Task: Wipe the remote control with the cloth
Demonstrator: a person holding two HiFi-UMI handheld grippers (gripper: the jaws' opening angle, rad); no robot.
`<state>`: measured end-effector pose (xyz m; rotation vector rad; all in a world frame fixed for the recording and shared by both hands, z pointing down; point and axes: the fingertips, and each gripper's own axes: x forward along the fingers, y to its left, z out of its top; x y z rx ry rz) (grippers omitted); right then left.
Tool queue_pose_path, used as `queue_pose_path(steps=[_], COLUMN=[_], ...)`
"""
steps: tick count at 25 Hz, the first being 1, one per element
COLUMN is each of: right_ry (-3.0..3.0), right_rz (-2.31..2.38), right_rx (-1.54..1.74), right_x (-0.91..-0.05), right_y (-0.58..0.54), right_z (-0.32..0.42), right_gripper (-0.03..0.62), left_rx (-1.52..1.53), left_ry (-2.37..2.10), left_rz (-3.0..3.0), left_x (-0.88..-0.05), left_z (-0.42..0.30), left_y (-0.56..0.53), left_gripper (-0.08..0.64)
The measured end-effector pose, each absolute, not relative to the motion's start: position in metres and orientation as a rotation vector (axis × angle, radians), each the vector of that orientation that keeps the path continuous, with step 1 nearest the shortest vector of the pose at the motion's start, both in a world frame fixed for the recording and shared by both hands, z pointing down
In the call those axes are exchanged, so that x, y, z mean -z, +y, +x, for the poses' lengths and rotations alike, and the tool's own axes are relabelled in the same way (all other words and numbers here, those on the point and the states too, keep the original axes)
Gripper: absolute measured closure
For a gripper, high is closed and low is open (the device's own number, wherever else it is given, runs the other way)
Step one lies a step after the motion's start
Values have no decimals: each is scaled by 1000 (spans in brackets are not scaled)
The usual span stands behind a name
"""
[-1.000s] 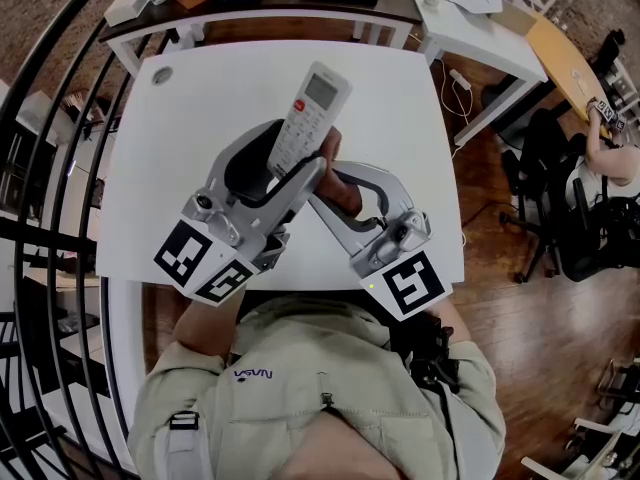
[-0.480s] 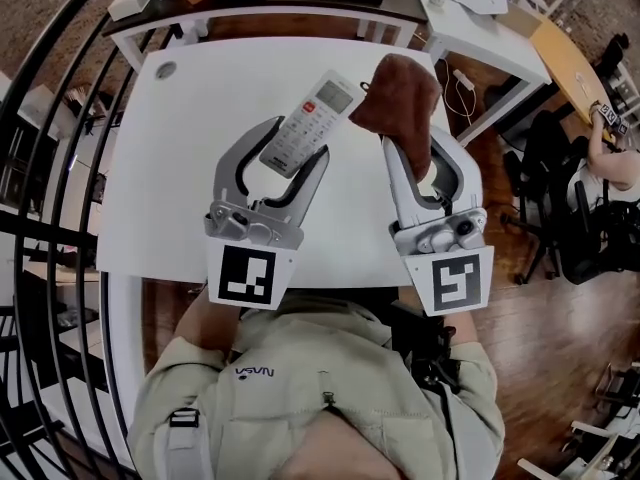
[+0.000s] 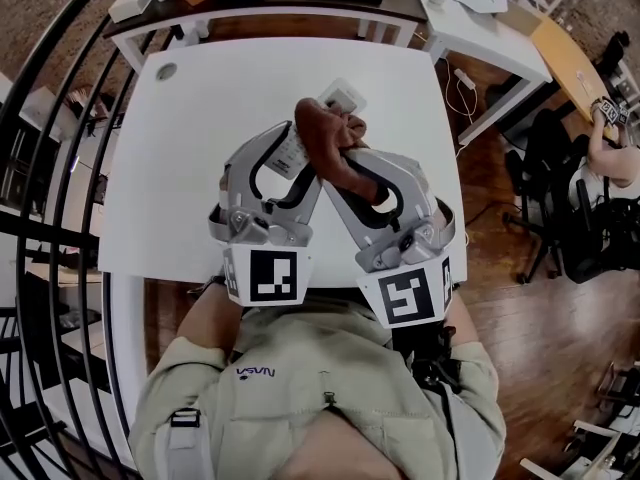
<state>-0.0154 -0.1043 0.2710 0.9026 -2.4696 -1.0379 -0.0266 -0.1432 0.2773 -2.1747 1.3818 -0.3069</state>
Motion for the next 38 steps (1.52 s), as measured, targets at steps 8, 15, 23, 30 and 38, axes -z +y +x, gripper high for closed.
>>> queue_pose_path(steps=[8, 15, 23, 30, 38], right_ry=[-2497, -2416, -2446, -2527, -2566], right_rz=[1127, 1187, 914, 1000, 1261], right_rx=[1039, 951, 903, 842, 651], right_x=[-238, -242, -284, -283, -268], right_y=[-122, -149, -127, -150, -242], right_z=[12, 21, -22, -20, 48], right_gripper=[485, 485, 485, 483, 483], left_rx=[350, 423, 431, 437, 402], left_ry=[1358, 1310, 1319, 1370, 1414], left_rz=[-2145, -2109, -2127, -2166, -2212], left_x=[-291, -301, -307, -319, -295], left_z=[-19, -7, -12, -29, -28], left_y=[-144, -143, -151, -167, -238], left_gripper=[319, 319, 319, 319, 319])
